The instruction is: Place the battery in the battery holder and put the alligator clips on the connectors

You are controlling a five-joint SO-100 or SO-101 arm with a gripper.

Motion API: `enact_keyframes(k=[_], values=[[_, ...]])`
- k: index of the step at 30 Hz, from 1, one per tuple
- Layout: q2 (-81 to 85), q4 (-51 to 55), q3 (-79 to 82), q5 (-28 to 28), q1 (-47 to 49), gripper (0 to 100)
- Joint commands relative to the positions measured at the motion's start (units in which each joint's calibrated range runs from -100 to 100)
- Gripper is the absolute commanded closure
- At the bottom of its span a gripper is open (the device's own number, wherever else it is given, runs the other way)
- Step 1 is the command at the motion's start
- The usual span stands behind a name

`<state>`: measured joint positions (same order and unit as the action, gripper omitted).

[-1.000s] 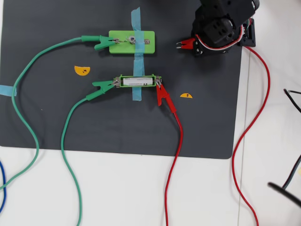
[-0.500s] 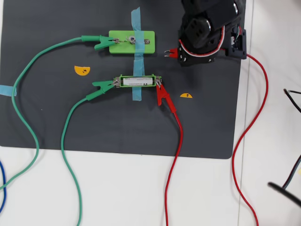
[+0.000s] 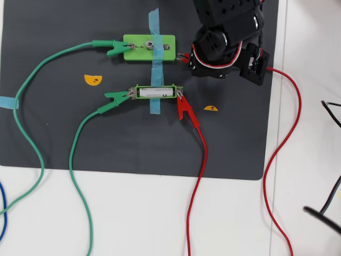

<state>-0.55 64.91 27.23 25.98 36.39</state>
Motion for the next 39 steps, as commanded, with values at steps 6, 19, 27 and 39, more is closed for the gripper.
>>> enact_keyframes(k=[6,19,27,39], values=[[0.2,1.2,2.0,0.1,-0.9,99],[0.2,0.9,2.2,0.2,-1.0,99],[0.2,0.9,2.2,0.3,-1.2,99],[0.2,0.8,2.5,0.5,-4.1,99]])
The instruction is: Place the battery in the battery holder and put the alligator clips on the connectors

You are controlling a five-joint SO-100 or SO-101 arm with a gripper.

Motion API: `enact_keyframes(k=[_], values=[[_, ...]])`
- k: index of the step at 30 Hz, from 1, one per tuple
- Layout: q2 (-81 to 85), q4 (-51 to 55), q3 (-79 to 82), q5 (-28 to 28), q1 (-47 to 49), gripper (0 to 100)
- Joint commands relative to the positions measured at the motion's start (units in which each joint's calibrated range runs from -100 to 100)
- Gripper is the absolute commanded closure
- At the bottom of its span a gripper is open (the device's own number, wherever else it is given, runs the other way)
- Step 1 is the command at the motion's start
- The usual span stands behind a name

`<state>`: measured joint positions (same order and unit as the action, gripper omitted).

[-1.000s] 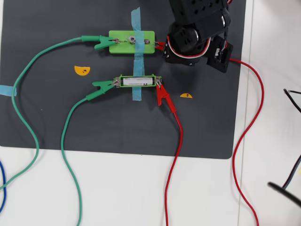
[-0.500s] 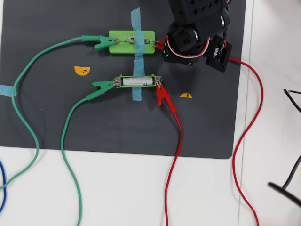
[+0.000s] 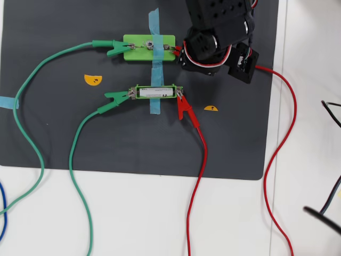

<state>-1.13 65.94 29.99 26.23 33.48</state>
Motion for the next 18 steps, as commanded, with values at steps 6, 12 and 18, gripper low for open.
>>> enact_keyframes(k=[6,12,18], values=[[0.8,-0.2,-0.2,0.2,-1.3,99],[0.8,0.3,-0.2,0.3,-1.4,99],[0.5,-0.1,-0.2,0.3,-1.4,99]])
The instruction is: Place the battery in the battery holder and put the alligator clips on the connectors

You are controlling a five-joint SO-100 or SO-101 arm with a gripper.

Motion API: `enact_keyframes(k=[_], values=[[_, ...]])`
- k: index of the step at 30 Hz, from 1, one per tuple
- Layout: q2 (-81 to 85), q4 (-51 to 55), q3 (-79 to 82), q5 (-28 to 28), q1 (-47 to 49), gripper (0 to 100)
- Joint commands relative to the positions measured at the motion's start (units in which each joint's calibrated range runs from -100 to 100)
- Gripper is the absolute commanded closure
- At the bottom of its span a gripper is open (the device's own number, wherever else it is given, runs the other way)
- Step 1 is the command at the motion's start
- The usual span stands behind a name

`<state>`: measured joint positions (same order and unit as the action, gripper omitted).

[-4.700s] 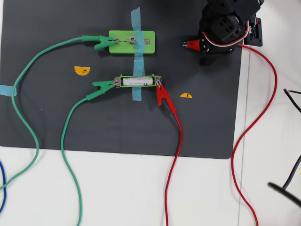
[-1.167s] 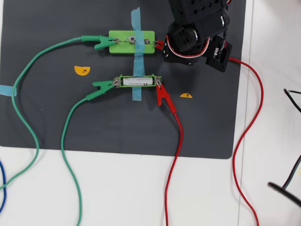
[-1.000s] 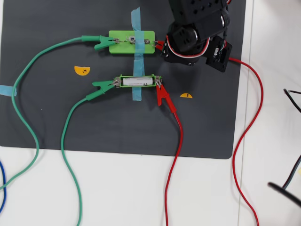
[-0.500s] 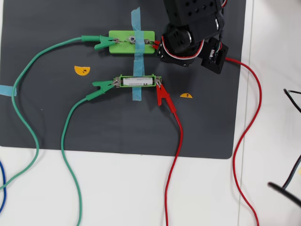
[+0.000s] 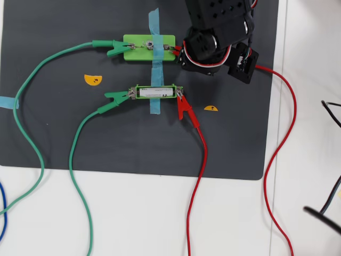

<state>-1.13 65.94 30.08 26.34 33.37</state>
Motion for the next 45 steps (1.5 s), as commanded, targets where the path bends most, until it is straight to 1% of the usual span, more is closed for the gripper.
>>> enact_keyframes(k=[1,4,28,39,45], values=[[0.5,-0.2,-0.3,0.6,-1.3,99],[0.7,-0.2,-0.3,1.6,-1.3,99],[0.7,-0.2,-0.3,1.6,-1.4,99],[0.8,-0.3,-0.6,1.7,-2.9,99],[0.8,-0.3,-0.7,3.0,-3.0,99]])
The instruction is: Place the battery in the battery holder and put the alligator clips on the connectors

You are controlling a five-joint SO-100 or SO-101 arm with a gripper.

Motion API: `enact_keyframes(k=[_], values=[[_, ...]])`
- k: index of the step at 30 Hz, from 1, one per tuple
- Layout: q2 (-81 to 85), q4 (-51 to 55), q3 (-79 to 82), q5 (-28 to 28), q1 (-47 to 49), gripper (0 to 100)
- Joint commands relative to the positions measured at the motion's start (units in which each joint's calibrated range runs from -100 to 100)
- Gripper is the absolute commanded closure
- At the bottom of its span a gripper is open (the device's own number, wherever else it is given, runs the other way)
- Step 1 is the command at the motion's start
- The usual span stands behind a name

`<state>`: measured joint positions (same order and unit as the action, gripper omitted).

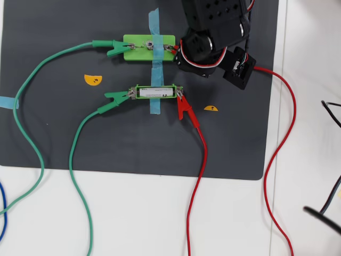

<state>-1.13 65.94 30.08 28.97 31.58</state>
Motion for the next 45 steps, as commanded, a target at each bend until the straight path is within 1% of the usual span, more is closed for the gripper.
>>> enact_keyframes(k=[1,7,10,14,21,29,33,37,40,45], values=[[0.8,-0.3,-0.7,0.3,-1.3,99],[0.8,-0.3,-0.4,0.5,-1.3,99],[0.8,-0.3,-0.4,2.4,-2.3,99],[0.8,-0.3,-0.3,3.4,-4.3,99],[0.8,-0.3,-0.2,3.5,-4.5,99],[0.8,-0.3,0.8,3.0,-4.6,99],[0.9,-0.5,1.7,1.0,-4.6,99],[1.1,-3.5,3.1,0.5,-4.5,99],[4.1,-4.4,5.0,-0.6,-4.9,99],[10.1,-4.4,6.6,-0.7,-8.0,99]])
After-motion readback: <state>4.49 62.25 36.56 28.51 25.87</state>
